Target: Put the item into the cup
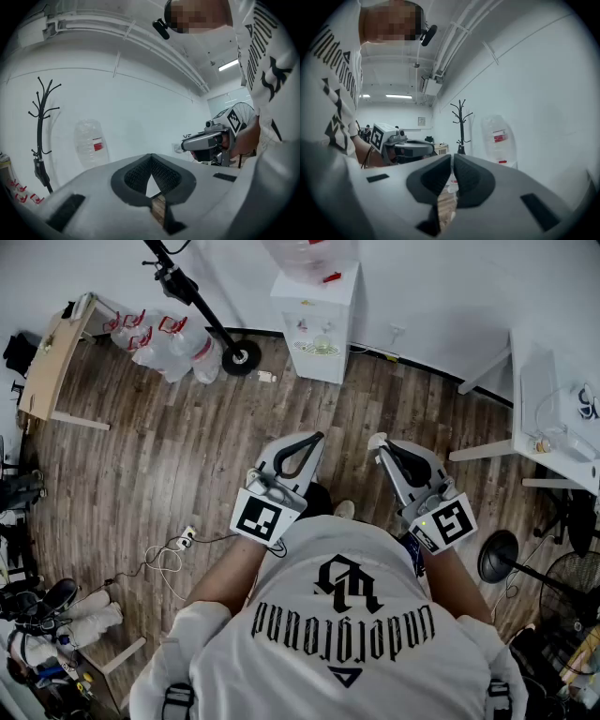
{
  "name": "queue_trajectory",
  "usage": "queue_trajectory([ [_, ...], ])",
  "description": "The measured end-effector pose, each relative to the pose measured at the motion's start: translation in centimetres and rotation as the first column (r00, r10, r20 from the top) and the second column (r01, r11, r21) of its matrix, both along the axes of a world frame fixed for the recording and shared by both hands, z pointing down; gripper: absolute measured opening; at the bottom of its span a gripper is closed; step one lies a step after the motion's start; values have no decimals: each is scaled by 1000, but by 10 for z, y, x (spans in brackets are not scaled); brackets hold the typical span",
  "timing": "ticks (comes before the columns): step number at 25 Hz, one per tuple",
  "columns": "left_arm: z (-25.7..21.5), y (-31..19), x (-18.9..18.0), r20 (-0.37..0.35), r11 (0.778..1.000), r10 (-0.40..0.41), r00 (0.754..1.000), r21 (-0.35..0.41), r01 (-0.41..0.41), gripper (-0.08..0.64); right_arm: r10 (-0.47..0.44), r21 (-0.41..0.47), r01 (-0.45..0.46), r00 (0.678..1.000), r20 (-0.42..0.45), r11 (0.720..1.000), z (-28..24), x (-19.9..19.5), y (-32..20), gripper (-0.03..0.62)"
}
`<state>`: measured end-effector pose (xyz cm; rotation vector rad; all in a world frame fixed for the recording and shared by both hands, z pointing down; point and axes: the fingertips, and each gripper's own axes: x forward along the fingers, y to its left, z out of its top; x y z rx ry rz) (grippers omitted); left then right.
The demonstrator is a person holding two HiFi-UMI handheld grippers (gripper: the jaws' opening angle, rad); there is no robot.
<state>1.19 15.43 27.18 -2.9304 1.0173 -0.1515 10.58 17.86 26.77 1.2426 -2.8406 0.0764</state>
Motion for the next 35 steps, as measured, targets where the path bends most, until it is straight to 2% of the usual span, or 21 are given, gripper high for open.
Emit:
queue_trajectory([
  [15,7,-44,-30,-18,1000,-8,1000,-18,7,6,-29,-4,29,1000,4,1000,4,-33,-45,28],
  [28,6,-145,-83,-30,1000,12,999,-18,-12,6,-17,-16,17,1000,-13,1000,5,-90,-151,29],
  [35,11,-182,-102,-30,999,27,999,-28,-28,6,15,-33,-15,1000,-15,999,6,-110,-190,29],
])
